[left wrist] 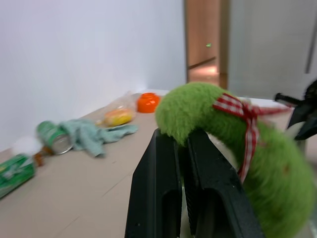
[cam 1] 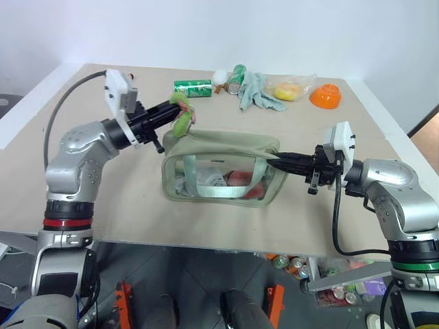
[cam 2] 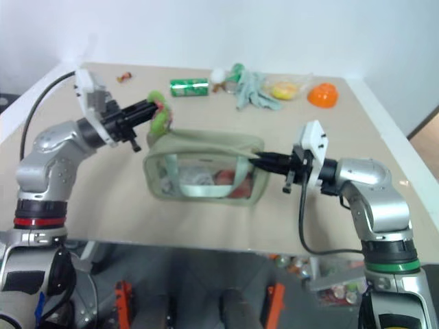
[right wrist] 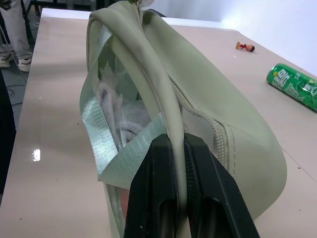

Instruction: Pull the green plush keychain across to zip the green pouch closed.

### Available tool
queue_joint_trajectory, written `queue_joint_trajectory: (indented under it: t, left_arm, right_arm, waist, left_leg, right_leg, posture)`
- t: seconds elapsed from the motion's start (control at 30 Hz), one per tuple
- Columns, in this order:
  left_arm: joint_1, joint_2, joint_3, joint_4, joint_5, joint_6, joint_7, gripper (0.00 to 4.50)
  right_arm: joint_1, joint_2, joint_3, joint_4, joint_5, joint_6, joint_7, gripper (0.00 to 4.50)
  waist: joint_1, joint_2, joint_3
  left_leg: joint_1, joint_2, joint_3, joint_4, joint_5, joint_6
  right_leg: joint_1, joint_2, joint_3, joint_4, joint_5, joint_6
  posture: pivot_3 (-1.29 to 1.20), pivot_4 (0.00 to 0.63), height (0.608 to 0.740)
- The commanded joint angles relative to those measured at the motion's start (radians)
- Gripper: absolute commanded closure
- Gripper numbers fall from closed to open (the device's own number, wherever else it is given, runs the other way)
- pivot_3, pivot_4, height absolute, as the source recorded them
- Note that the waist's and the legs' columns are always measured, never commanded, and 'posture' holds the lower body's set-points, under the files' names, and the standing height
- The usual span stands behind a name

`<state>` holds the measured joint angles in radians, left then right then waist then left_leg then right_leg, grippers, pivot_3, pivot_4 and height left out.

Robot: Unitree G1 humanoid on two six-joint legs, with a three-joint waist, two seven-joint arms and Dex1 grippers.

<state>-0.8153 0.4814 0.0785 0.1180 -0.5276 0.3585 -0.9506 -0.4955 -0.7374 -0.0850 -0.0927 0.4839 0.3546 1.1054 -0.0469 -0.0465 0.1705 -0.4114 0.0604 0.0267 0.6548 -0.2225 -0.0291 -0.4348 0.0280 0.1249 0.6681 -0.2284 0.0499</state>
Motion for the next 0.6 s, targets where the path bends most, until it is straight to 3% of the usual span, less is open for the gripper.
queue_joint_trajectory:
  t: [0.03,0.6]
  left_arm:
    - [-0.051,-0.010,-0.023,-0.005,0.017,-0.020,-0.022,4.49]
    - [-0.063,-0.161,-0.129,-0.044,0.041,-0.009,-0.029,4.49]
  right_arm:
    - [-0.007,-0.019,-0.021,-0.014,-0.002,-0.006,-0.004,4.50]
    - [0.013,-0.041,-0.032,-0.029,0.008,-0.006,-0.016,4.50]
  waist:
    - [0.000,0.000,0.000]
    - [0.001,0.000,0.000]
  left_leg:
    - [0.000,0.000,0.000,0.000,0.000,0.000]
    - [0.000,-0.001,0.000,0.000,0.000,0.000]
  right_leg:
    - [0.000,0.000,0.000,0.000,0.000,0.000]
    - [0.001,0.000,0.000,0.000,0.000,0.001]
  posture:
    - [0.00,0.150,0.740]
    - [0.00,0.150,0.740]
